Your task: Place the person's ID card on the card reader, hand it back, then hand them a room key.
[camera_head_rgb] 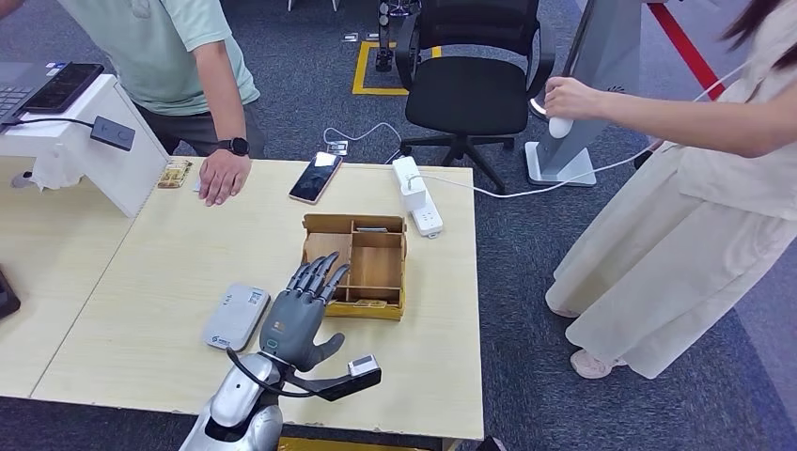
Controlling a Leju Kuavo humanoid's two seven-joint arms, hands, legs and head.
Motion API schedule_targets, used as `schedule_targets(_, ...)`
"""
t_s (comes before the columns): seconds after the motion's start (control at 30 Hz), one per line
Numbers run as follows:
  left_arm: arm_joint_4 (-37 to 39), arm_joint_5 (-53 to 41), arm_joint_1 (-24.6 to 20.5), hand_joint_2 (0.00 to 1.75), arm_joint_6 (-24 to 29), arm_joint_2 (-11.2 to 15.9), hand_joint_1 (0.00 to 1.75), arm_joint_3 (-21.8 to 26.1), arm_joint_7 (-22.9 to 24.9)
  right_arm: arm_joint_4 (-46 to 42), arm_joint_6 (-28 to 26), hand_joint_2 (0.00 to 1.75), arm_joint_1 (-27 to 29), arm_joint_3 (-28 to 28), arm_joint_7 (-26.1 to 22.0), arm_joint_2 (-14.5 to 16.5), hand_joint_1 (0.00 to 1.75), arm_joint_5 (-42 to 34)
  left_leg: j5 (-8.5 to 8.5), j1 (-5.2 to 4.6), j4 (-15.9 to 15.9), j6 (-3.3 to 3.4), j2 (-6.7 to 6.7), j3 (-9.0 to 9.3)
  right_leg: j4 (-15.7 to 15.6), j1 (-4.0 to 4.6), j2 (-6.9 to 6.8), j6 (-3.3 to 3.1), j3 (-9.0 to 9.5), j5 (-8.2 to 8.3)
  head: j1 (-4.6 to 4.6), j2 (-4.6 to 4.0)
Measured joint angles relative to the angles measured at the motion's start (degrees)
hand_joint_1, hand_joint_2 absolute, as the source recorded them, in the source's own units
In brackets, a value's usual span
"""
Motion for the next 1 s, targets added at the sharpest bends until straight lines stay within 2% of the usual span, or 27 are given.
schedule_targets(0.27,3.1,0.0,-0.5,1.75,-0.1,-0.2,0.00,0.6,0.2,0.2,0.0,0.00,0.0,0.0,0.0,-0.1,0.00,0.0,0.00,0.00,0.0,0.00,0.00,-0.01,0.0,0.00,0.00,0.00,0.00,0.00,0.00,0.00)
schedule_targets(0.53,5.3,-0.6,-1.1,1.75,2.4,-0.1,0.00,3.0,-0.2,0.1,0.0,0.00,0.1,0.0,0.1,-0.1,0.00,0.0,0.00,0.01,0.0,0.00,0.00,0.00,0.0,0.00,0.00,0.00,-0.01,0.00,0.00,0.00)
schedule_targets(1.0,4.1,-1.0,-1.5,1.75,3.5,-0.1,0.00,6.8,-0.9,-0.1,0.1,0.00,0.2,0.0,0.1,-0.1,0.00,0.0,0.00,0.00,0.0,0.00,0.00,-0.01,0.0,0.00,0.00,0.00,0.00,0.00,0.00,0.01)
